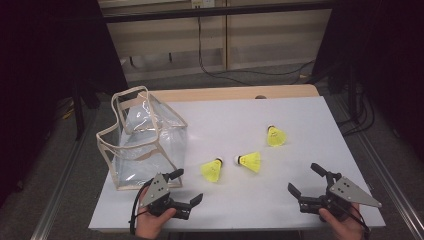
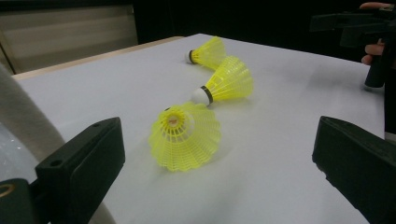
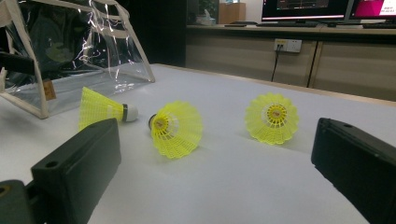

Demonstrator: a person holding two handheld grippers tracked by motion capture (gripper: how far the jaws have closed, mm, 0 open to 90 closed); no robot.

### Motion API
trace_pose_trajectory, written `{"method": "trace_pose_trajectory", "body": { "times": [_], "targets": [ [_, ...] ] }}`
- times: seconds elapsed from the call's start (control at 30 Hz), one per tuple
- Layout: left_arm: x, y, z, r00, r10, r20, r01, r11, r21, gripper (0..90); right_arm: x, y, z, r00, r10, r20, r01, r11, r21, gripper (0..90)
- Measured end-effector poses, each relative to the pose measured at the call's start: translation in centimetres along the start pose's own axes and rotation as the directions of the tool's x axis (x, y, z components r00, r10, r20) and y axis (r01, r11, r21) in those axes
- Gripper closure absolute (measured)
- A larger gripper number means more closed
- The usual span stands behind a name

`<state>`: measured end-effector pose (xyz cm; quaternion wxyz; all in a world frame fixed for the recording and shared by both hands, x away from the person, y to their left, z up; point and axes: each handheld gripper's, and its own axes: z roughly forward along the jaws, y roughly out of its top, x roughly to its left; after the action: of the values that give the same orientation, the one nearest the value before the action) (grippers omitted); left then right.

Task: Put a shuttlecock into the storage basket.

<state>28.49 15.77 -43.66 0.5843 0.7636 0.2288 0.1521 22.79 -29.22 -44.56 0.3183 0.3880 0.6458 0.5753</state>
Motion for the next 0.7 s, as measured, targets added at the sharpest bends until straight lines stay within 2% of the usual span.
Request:
{"method": "trace_pose_trajectory", "body": {
  "times": [0.4, 0.7],
  "targets": [
    [-0.3, 0.2, 1.3, 0.9995, 0.015, 0.029, -0.016, 0.9996, 0.022, 2.4, 0.0, 0.0, 0.0, 1.0000, -0.001, 0.000, 0.001, 1.000, -0.002, 1.3],
    [-0.4, 0.2, 2.1, 0.9994, 0.006, 0.034, -0.007, 0.9992, 0.040, 2.4, 0.0, 0.0, 0.0, 1.0000, -0.004, 0.000, 0.004, 1.000, -0.004, 1.3]
  ]
}}
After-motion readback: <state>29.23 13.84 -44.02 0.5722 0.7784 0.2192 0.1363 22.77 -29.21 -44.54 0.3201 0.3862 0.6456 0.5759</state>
